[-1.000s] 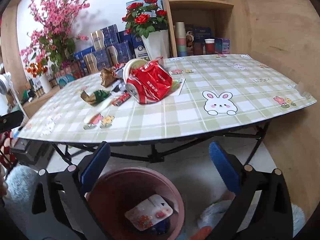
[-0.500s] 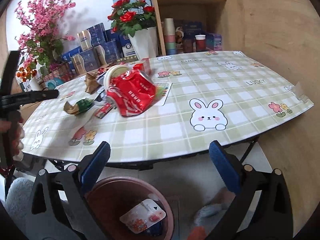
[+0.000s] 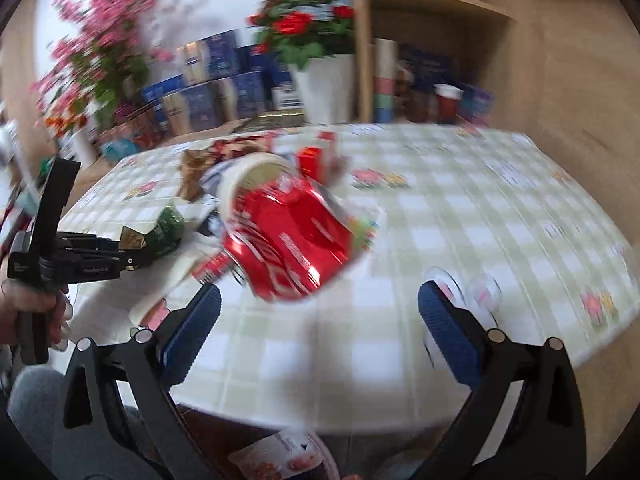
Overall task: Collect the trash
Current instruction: 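Grasp the gold and green wrappers with the left tool while the right tool grasps the red can, then lower the red can into the brown bin with the right tool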
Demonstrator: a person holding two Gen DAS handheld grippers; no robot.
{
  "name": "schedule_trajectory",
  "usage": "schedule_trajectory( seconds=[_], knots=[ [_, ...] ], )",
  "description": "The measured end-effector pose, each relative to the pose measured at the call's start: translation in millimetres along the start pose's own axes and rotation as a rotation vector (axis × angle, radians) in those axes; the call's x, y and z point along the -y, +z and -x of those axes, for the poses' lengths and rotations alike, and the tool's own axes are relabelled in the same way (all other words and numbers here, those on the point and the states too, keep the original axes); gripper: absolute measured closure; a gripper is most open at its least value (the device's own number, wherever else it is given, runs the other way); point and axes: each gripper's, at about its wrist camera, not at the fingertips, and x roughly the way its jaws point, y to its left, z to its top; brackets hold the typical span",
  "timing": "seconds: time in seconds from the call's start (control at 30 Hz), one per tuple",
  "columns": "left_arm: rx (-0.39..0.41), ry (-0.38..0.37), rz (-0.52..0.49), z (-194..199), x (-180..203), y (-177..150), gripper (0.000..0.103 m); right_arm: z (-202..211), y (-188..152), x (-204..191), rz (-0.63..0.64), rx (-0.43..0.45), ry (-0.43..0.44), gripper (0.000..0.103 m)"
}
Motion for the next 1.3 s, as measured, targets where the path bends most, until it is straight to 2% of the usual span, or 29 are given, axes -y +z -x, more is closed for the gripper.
schedule_trajectory(
  seconds=[0.13, 0.23, 0.37, 0.5, 0.77, 1.3],
  knots=[
    [0.044, 0.001, 0.028, 16.8, -13.9, -8.2, 0.079, -22.8, 20.0, -13.1, 0.210, -0.016, 0.024, 0.006],
    [0.072, -0.031, 0.066, 32.2, -22.5, -12.9, 0.079, -39.2, 27.9, -23.6, 0.367, -0.057, 0.046, 0.006],
    [0.115, -0.090, 0.156, 50.8, -25.0, -21.4, 0.079, -53.6, 34.0, -29.7, 0.464, -0.075, 0.050, 0.006],
    [0.142, -0.138, 0.190, 58.6, -16.0, -25.1, 0.079, -60.6, 43.0, -23.7, 0.435, -0.085, 0.087, 0.006],
    [0.155, -0.179, 0.167, 63.9, 1.5, -28.8, 0.079, -74.5, 46.1, -25.3, 0.425, -0.153, 0.169, 0.006],
    [0.174, -0.200, 0.187, 74.9, 3.7, -34.2, 0.079, -79.3, 48.0, -23.9, 0.444, -0.165, 0.161, 0.008]
  ],
)
